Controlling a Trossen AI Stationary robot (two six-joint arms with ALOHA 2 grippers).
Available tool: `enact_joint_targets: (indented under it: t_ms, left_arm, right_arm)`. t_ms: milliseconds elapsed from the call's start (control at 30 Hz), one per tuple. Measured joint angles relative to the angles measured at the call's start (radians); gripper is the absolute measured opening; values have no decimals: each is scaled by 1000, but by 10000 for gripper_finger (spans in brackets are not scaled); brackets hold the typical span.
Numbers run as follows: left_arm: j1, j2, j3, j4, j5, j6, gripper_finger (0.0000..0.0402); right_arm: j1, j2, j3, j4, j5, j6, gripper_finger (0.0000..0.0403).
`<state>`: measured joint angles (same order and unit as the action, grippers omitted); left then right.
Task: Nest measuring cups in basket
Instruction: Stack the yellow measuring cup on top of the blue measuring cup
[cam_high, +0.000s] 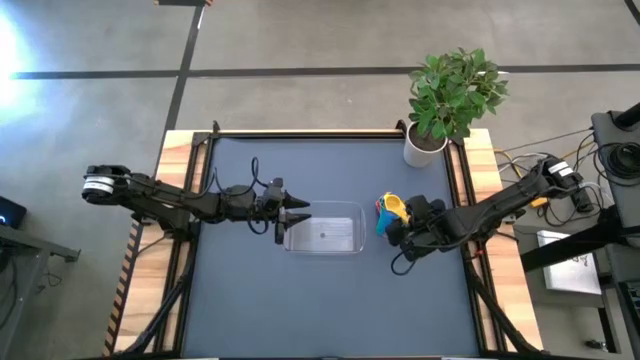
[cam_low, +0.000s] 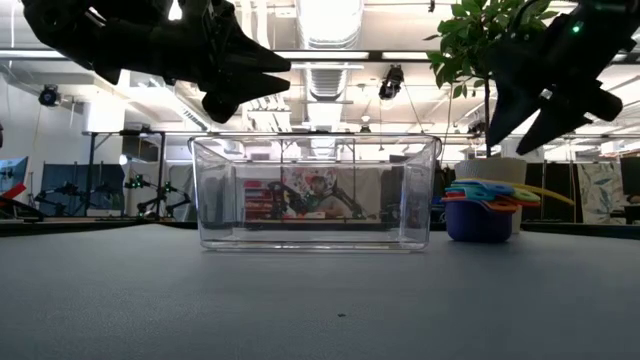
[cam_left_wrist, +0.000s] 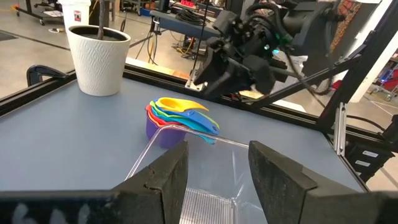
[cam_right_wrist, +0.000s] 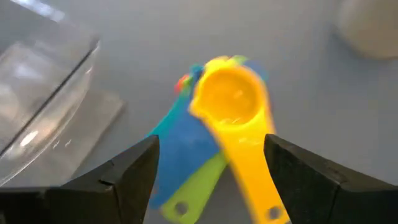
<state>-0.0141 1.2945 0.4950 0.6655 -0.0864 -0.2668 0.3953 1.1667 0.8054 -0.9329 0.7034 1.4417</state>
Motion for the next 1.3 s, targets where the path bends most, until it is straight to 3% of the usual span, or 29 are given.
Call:
enact_joint_targets:
  t_ms: [233,533,800,1133,1300]
  left_arm:
    - [0,0,0,0,0,0,152]
    - [0,0,0,0,0,0,152]
    - [0,0,0,0,0,0,152]
    - [0,0,0,0,0,0,152]
    - [0,0,0,0,0,0,152]
  right_arm:
    - [-31,43,-10,-213,-3,145,179]
    - [-59,155,-13,-213,-137,91,18]
    - [-58,163,-1,-137,-158,28,11]
    - [-55,105,54,135,-165,-186,11]
    - [-55,105,113,57,-131,-209,11]
